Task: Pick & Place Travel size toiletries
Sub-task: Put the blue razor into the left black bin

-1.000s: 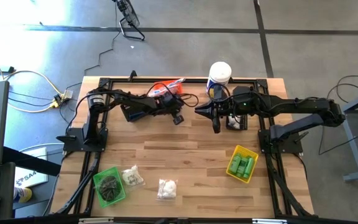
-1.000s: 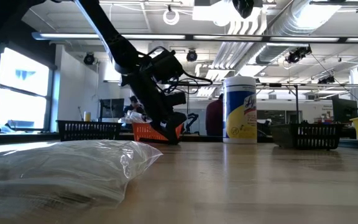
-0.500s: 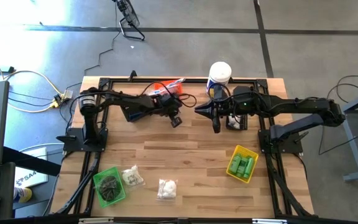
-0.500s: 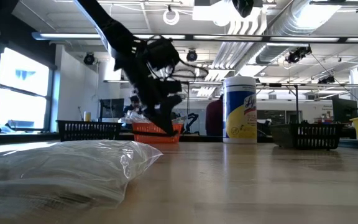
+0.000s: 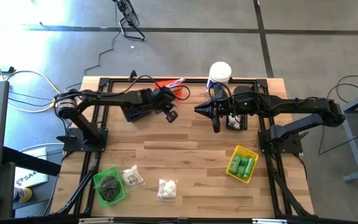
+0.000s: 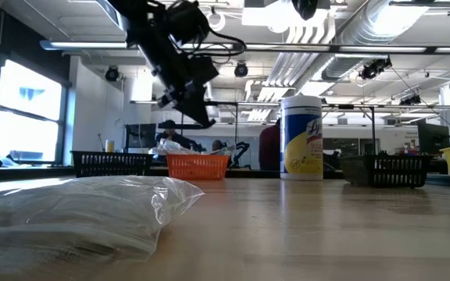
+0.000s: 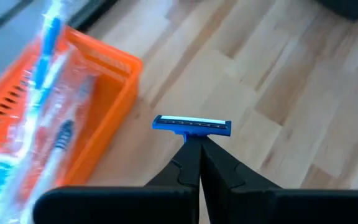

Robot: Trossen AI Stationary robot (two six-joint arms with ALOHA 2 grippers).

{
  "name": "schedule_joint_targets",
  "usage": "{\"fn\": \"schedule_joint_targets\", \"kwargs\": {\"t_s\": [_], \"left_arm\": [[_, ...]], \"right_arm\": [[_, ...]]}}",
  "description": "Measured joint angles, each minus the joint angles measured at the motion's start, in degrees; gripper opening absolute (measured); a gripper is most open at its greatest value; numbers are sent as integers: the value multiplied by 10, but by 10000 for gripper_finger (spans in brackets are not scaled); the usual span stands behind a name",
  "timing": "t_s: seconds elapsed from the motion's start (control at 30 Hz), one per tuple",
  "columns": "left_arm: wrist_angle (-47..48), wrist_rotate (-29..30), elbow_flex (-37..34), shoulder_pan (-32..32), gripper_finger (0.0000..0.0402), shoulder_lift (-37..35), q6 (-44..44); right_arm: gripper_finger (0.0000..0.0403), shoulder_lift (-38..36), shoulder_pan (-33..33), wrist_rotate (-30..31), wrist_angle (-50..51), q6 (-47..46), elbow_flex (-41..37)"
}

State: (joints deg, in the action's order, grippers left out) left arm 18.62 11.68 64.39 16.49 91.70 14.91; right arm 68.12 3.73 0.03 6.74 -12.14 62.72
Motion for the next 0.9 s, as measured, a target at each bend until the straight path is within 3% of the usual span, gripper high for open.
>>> {"fn": "schedule_joint_targets", "kwargs": {"t_s": [0.5,0.9], "left_arm": [[206,62,0,17,0,-42,34],[232,41,0,65,0,-48,17]], "right_arm": [[38,0,0,0,-15,6,0],[38,0,0,0,-15,7,0]]}}
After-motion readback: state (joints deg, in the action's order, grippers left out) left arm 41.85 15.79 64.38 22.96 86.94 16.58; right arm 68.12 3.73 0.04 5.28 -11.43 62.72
